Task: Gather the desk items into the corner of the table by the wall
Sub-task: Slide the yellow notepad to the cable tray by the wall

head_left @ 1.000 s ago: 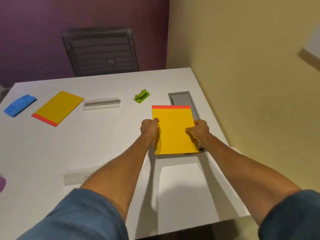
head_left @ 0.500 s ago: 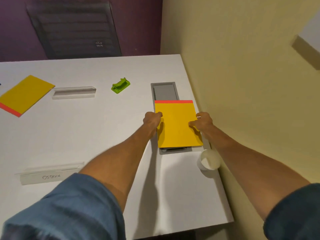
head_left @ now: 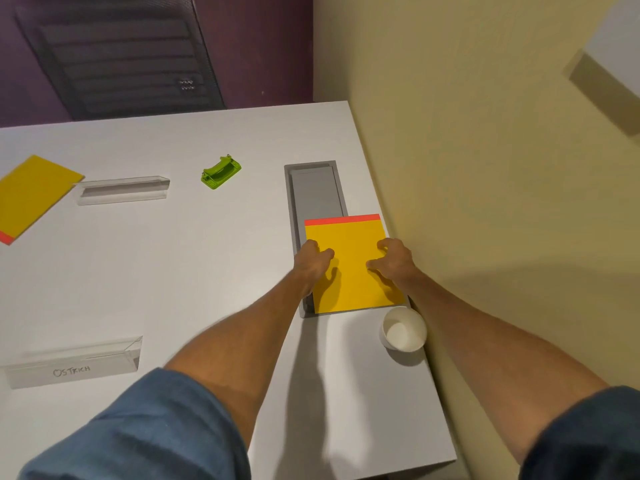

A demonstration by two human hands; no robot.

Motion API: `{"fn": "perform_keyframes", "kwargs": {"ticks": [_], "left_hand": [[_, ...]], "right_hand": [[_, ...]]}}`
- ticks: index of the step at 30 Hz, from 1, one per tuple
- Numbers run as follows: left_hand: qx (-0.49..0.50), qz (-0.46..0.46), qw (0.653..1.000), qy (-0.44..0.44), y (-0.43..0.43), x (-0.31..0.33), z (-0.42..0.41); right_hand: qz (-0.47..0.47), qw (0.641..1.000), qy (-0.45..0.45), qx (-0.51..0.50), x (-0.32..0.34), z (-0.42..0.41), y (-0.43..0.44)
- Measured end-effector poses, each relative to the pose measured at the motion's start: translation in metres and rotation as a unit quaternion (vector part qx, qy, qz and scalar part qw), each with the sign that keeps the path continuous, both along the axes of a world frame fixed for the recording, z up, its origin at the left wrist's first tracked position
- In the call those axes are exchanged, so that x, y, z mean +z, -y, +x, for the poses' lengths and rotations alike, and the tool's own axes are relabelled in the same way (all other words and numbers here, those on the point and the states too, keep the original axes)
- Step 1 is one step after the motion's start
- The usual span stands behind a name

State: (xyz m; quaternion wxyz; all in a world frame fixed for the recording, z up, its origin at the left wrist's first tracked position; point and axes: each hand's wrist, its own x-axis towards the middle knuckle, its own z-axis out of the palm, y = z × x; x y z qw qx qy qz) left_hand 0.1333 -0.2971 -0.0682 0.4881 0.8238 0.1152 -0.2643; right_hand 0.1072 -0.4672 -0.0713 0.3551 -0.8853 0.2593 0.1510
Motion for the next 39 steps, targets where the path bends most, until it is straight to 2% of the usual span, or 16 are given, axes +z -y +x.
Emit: {"fn": "perform_keyframes", "kwargs": {"ticks": [2, 7, 9, 12, 32, 39], "left_hand": [[-0.026, 0.032, 0.999, 0.018, 0.003, -0.005, -0.002], [-0.128, 0.146, 0.977, 0.086, 0.008, -0.011, -0.007], [-0.190, 0.202, 0.957, 0.089, 0.008, -0.015, -0.009], [-0.237, 0.239, 0.938, 0.077, 0.009, -0.022, -0.012], [-0.235, 0.242, 0.937, 0.096, 0.015, -0.025, -0.017], [-0.264, 0.314, 0.891, 0.194, -0.008, 0.003, -0.026]], "right_hand": [[-0.022, 1.000, -0.002, 0.014, -0.001, -0.001, -0.001], [-0.158, 0.981, 0.003, 0.111, -0.002, -0.005, -0.016], [-0.162, 0.975, -0.018, 0.153, -0.003, -0.007, -0.022], [-0.162, 0.965, -0.074, 0.194, -0.006, -0.012, -0.026], [-0.175, 0.963, -0.079, 0.191, -0.007, -0.014, -0.019], [-0.239, 0.948, 0.022, 0.207, 0.020, -0.026, -0.031]]}}
